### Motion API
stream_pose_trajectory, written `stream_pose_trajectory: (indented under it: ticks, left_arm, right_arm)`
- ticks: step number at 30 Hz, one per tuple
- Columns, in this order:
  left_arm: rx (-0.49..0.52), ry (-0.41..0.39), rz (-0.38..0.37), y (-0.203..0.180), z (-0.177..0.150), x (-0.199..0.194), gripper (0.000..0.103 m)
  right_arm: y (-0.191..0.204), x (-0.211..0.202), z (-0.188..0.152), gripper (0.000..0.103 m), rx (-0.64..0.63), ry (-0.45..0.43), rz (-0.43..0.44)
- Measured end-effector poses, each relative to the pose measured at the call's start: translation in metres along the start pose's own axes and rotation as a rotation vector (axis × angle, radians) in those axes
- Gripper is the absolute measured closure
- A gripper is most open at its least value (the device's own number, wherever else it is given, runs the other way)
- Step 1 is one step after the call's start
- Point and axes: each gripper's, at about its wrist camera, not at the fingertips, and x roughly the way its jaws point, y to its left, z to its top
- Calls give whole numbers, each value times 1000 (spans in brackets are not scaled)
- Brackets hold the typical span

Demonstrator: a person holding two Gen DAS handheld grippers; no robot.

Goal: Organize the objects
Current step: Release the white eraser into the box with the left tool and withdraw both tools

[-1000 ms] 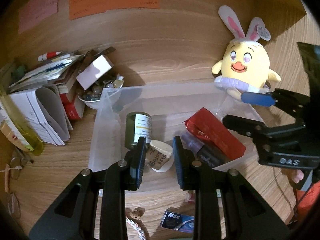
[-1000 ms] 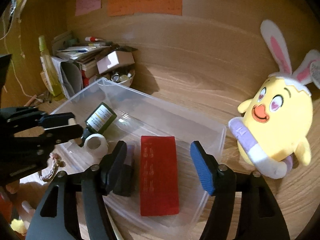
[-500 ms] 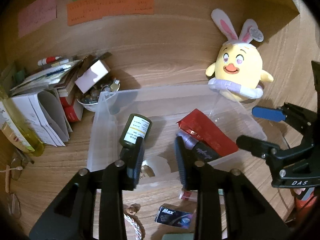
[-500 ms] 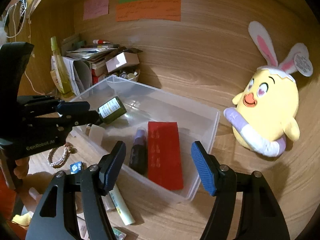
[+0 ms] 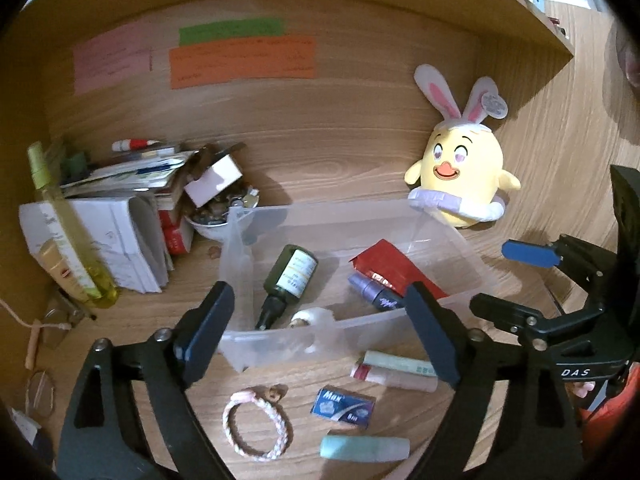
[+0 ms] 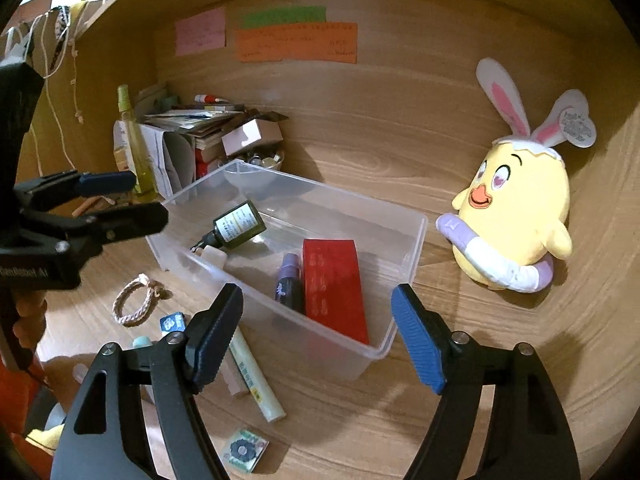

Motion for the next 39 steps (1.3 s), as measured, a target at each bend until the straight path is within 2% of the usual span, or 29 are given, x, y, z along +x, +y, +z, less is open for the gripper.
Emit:
stream_pose_trajectory:
  ticks: [2, 11, 15, 24, 29, 30, 32, 35, 39]
  left_arm:
    - [-10, 0, 5, 3, -4, -5, 8]
    - [-46, 70, 74, 24, -35, -9, 8]
    - [-82, 102, 81, 33, -50, -7, 8]
    - [-119, 193, 116, 49, -78, 15, 8]
    - [-120, 216, 145, 59, -82, 29, 8]
    - [-121, 216, 146, 60, -82, 31, 9]
    - [-116, 221, 147, 62, -82, 35, 26]
    - [-118, 242, 135, 64, -83, 42, 40]
    - [-123, 269, 120, 65, -85, 49, 50]
  right_arm:
    - [2, -4, -4, 29, -3, -1, -3]
    - [7, -5, -31, 29, 45, 62, 22]
    - [8, -3, -43, 29, 65, 91, 27]
    - [15, 7, -67, 29, 101, 169, 40]
    - [16, 12, -81, 29, 130, 217, 51]
    - [16, 12, -82, 29, 134, 223, 55]
    - [17, 13, -86, 29, 140, 234, 59]
    - [20, 14, -89, 29, 138, 244, 60]
    - [24, 14, -92, 29, 125, 251, 57]
